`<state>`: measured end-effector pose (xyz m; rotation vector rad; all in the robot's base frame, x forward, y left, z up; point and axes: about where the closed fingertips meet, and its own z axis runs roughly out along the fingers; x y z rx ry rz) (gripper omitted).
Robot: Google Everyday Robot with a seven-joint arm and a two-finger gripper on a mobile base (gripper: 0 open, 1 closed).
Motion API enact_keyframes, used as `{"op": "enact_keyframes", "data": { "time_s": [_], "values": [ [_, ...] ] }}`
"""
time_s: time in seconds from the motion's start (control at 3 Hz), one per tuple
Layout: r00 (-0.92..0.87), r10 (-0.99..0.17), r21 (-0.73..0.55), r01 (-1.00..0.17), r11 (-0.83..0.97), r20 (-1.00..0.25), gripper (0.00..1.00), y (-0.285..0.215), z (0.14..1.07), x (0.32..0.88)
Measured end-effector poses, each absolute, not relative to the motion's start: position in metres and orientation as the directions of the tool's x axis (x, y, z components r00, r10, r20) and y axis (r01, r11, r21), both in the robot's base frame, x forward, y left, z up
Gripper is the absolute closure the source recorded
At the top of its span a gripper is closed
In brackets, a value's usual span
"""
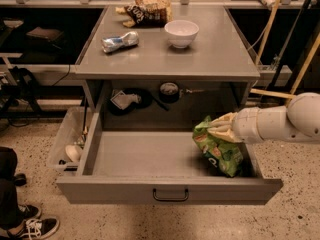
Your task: Pick green rice chip bag from top drawer and place on counter
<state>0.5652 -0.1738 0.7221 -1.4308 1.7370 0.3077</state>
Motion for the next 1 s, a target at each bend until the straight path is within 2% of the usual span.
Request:
{"op": "enact_keyframes", "data": {
  "time_s": [0.33,0.67,1.0],
  "values": [
    [0.007,-0.689,-0.311,-0.896,0.318,-0.725,1.00,-0.174,0.722,0.565],
    [0.104,-0.742,-0.401,-0.886,0.233,-0.662,1.00,-0.147,0.754,0.570],
    [0.266,-0.815,-0.567,-0.818,0.092,-0.515,1.00,-0.096,0.815,0.556]
  ]
}}
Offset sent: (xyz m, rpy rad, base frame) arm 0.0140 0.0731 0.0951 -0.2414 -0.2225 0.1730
